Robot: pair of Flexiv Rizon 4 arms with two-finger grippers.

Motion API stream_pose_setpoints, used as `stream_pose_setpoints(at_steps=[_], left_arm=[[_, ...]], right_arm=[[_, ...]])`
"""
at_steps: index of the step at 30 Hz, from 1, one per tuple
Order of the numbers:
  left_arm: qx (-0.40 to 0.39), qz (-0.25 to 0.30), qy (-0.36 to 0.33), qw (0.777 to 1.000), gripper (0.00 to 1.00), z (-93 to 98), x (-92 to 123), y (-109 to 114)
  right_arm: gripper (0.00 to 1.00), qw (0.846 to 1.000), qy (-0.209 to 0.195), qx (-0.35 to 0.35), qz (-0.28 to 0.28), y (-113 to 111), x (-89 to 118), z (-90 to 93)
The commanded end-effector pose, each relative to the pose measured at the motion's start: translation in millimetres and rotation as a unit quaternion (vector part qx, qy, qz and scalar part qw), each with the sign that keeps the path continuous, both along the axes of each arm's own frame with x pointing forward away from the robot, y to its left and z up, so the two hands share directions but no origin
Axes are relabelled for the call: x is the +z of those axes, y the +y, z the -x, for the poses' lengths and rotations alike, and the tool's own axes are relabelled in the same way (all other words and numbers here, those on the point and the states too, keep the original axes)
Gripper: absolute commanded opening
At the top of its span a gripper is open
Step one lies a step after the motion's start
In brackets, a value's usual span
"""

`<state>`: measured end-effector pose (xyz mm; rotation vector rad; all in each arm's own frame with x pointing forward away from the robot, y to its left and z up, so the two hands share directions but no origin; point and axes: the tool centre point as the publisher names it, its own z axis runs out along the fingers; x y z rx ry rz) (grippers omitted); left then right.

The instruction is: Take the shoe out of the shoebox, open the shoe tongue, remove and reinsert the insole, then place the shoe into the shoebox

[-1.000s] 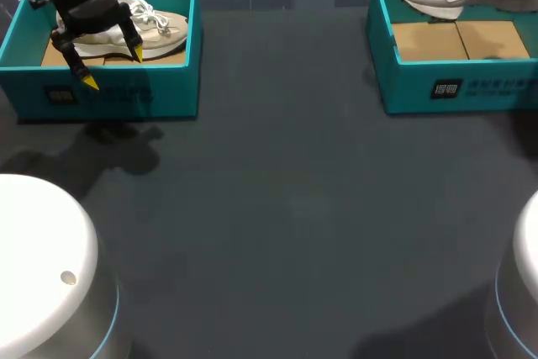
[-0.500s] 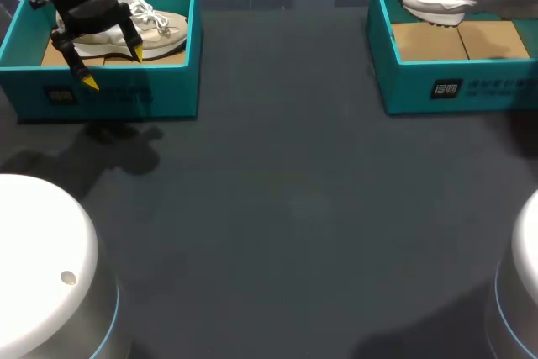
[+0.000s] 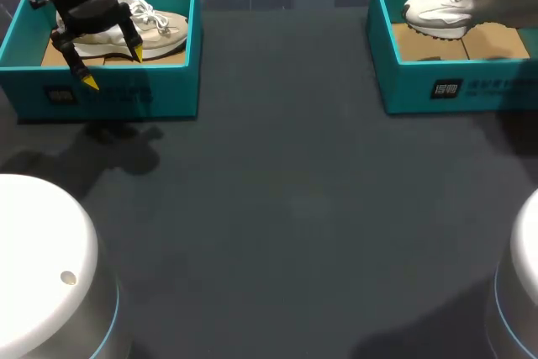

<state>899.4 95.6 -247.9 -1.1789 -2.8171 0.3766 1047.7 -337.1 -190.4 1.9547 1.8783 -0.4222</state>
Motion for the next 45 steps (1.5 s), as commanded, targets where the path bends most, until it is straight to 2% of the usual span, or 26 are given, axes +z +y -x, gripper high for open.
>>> stream_pose_setpoints(at_steps=[1, 16, 27, 39, 45], left_arm=[[-0.001, -0.001, 0.000, 1.000, 1.00, -0.3, 0, 0], [-0.001, -0.001, 0.000, 1.000, 1.00, -0.3, 0, 0], [-0.001, -0.001, 0.000, 1.000, 1.00, -0.3, 0, 0], [-0.001, -0.001, 0.000, 1.000, 1.00, -0.3, 0, 0], [-0.001, -0.001, 0.000, 1.000, 1.00, -0.3, 0, 0]], right_arm=[[0.00, 1.000, -0.005, 0.000, 0.002, -3, -3, -0.4], [0.00, 1.000, -0.023, 0.007, 0.017, -4, -19, 13.1], [0.00, 1.000, -0.012, 0.008, 0.025, -5, -29, 8.6], [0.00, 1.000, -0.009, 0.002, 0.021, -2, -38, 21.1], [0.00, 1.000, -0.001, 0.003, 0.023, -3, -53, 23.5]])
